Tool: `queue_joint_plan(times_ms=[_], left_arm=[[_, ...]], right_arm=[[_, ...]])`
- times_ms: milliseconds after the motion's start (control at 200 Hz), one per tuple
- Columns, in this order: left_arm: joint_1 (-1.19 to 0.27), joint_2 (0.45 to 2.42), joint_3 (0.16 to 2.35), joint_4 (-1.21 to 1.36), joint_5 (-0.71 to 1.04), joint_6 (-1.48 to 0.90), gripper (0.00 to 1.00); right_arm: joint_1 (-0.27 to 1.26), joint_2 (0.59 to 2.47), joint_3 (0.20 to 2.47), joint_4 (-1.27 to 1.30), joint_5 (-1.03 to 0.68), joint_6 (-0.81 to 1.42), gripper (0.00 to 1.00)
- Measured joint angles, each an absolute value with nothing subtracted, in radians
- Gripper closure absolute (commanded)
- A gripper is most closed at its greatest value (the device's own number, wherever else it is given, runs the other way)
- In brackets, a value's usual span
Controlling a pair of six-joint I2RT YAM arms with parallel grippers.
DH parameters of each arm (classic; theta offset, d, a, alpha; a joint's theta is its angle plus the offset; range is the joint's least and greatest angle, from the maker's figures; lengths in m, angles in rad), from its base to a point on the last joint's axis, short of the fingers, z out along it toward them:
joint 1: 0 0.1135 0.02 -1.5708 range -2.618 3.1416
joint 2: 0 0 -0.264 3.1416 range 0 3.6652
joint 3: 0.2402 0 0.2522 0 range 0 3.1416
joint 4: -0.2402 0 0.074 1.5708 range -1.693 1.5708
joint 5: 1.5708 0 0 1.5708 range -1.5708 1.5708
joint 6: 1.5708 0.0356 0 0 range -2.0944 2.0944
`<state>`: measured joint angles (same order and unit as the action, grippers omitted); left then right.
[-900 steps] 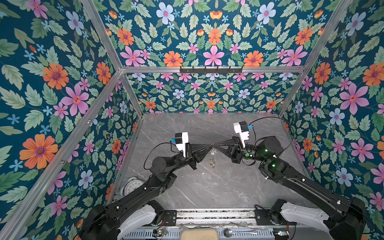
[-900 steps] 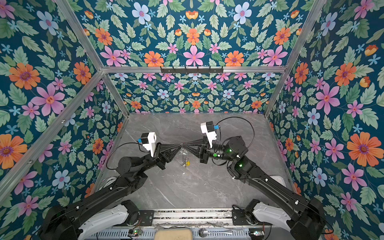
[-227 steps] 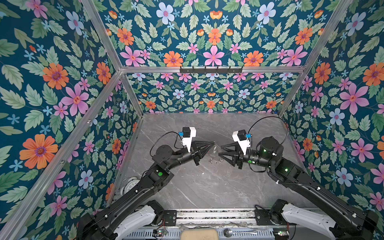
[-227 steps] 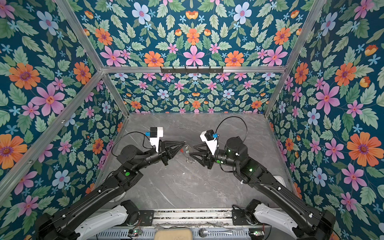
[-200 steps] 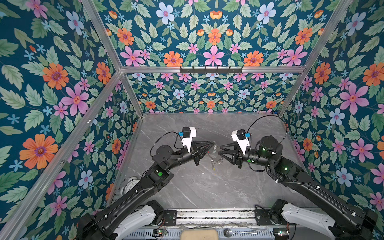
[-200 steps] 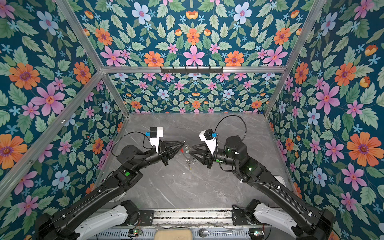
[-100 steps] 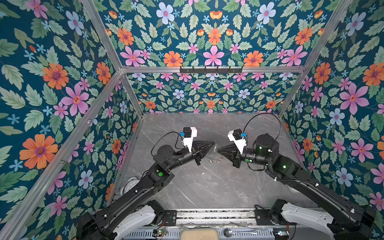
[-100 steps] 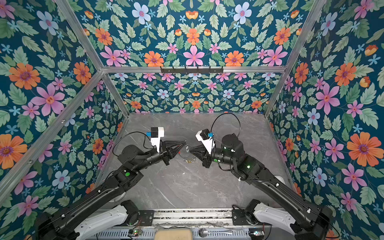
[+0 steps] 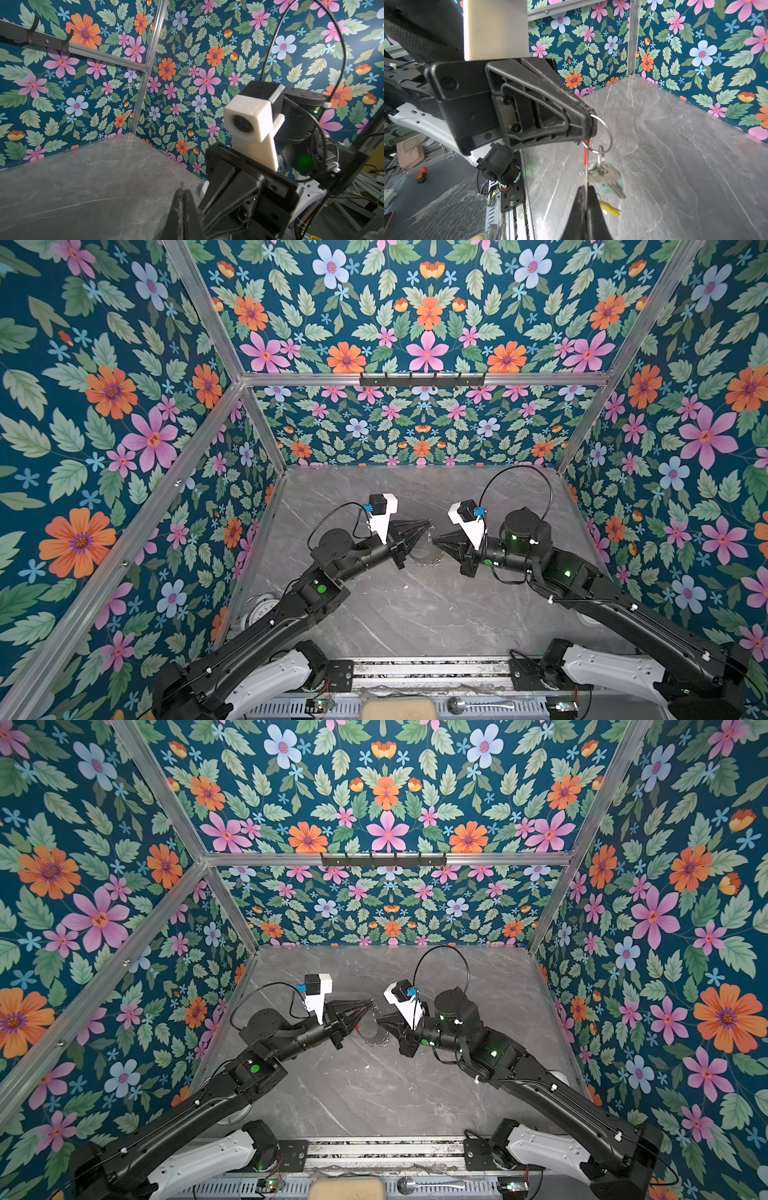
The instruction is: Remove the keys from the keyring
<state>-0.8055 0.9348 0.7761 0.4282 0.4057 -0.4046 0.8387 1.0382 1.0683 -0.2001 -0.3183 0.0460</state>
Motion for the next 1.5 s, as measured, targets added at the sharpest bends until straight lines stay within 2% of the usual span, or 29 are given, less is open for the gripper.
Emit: queue_joint_plan(times_ms=[95, 140, 285, 485, 645, 860, 1055, 1500], left_arm=[[-0.806, 0.93, 0.75, 0.441, 0.408, -0.398, 1.0], [-0.806, 0.928, 0.735, 0.447, 0.411, -0.395, 1.0], [-0.806, 0.923, 0.707, 0.495, 0.422, -0.395, 1.0], [-0.806, 0.921, 0.666, 0.596, 0.457, -0.398, 1.0], [-0.806, 0.932, 0.634, 0.709, 0.507, -0.422, 1.0], [-0.806, 0.952, 0.628, 0.828, 0.574, -0.459, 1.0], [-0.806, 0.96, 0.624, 0.881, 0.604, -0.474, 1.0], [-0.806, 0.978, 0.621, 0.914, 0.616, -0.491, 1.0]], right_arm=[[0.843, 1.024, 1.063, -0.202, -0.339, 0.045, 0.61], [0.844, 1.01, 1.057, -0.197, -0.348, 0.043, 0.55], [0.813, 0.966, 1.039, -0.192, -0.389, 0.049, 0.52], [0.61, 0.935, 0.991, -0.057, -0.605, 0.171, 0.49], [0.561, 0.997, 0.987, 0.094, -0.792, 0.295, 0.51], [0.557, 1.033, 0.98, 0.244, -0.9, 0.393, 0.52], [0.557, 1.067, 0.973, 0.326, -0.981, 0.472, 0.67], [0.584, 1.087, 0.985, 0.353, -1.028, 0.511, 0.82]])
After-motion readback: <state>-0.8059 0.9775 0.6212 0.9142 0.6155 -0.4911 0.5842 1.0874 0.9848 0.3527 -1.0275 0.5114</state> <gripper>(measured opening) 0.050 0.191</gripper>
